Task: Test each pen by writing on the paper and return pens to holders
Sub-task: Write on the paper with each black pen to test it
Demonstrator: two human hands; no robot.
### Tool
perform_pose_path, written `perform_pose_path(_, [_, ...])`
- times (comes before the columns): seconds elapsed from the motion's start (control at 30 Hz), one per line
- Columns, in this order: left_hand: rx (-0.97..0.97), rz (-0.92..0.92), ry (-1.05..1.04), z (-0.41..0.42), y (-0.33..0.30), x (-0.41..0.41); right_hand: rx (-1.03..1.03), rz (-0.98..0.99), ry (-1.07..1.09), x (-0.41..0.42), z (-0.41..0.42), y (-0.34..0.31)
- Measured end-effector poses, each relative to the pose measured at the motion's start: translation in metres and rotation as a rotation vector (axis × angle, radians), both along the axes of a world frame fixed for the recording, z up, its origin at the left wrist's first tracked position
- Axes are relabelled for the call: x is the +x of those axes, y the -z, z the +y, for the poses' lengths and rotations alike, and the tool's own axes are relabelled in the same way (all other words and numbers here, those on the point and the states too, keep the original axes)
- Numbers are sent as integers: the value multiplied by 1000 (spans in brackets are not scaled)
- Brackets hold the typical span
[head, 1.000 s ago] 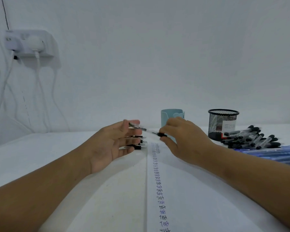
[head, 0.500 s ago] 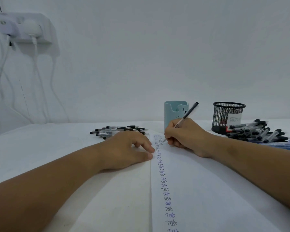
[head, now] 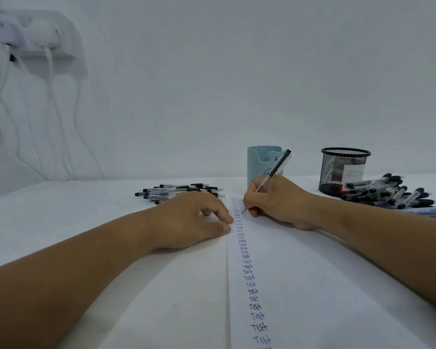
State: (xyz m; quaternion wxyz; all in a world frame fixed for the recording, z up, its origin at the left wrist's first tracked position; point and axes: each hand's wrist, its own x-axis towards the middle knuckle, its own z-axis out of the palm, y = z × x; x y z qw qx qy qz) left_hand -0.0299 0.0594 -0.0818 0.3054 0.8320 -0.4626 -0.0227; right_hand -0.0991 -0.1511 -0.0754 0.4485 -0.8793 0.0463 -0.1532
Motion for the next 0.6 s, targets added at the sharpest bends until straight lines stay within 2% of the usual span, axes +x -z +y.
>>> perform_pose_path(0.13, [-1, 5, 0, 1, -1, 0, 52, 5, -16, 0, 0, 0])
perform_pose_path(0.37, [9, 5, 0, 1, -1, -1, -35, -11, -2, -1, 2, 0])
perform_pose_path(0.53, [9, 3, -5, 1, -1, -1, 33, -21, 12, -1, 2, 0])
perform_pose_path(0.6, [12, 3, 0, 1, -1, -1, -14, -23, 21, -1, 1, 0])
